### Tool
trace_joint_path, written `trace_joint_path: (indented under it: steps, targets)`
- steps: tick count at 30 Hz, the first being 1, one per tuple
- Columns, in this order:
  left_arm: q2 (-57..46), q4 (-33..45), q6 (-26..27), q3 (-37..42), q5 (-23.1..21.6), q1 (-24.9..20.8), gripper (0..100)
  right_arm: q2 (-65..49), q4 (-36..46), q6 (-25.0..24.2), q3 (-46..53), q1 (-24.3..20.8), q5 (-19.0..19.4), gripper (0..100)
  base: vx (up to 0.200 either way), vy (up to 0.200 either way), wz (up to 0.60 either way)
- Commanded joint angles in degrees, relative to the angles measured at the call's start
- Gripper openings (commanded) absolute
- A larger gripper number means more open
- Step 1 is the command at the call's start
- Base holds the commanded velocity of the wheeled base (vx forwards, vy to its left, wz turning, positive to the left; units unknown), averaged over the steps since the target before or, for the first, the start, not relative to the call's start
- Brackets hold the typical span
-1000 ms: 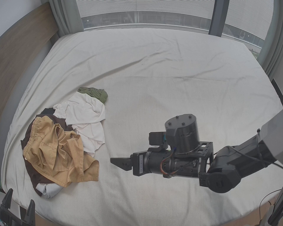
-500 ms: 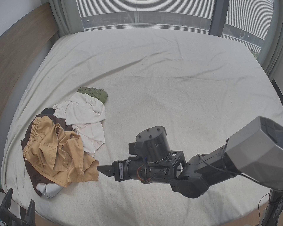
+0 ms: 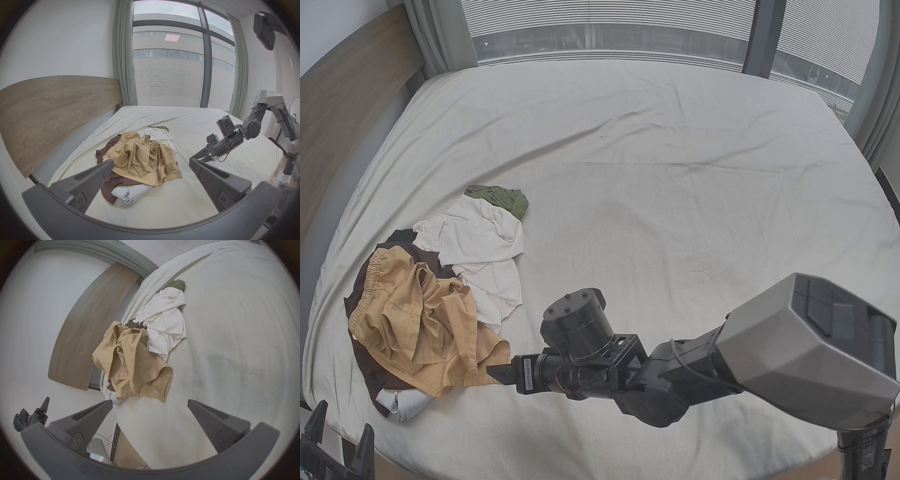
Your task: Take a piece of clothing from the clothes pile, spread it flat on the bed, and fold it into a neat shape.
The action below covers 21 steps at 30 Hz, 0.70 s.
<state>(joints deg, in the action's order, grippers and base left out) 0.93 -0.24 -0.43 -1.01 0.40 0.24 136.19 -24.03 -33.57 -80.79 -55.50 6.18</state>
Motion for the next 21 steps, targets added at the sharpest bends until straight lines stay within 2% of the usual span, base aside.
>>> trace_joint_path:
  steps: [1,21]
  targets:
    - [-0.93,-0.02,-0.01,1.01,-0.05,0.02,100,4.17,1.35,-0.35,-3.24,-0.75,-0.12,100,0.000,0.000,0.00]
    - [-0.93,-0.02,-0.10,1.01,0.04,0.02,100,13.48,11.11,-4.84,-20.11,-1.54,-3.10,100,0.000,0.000,0.00]
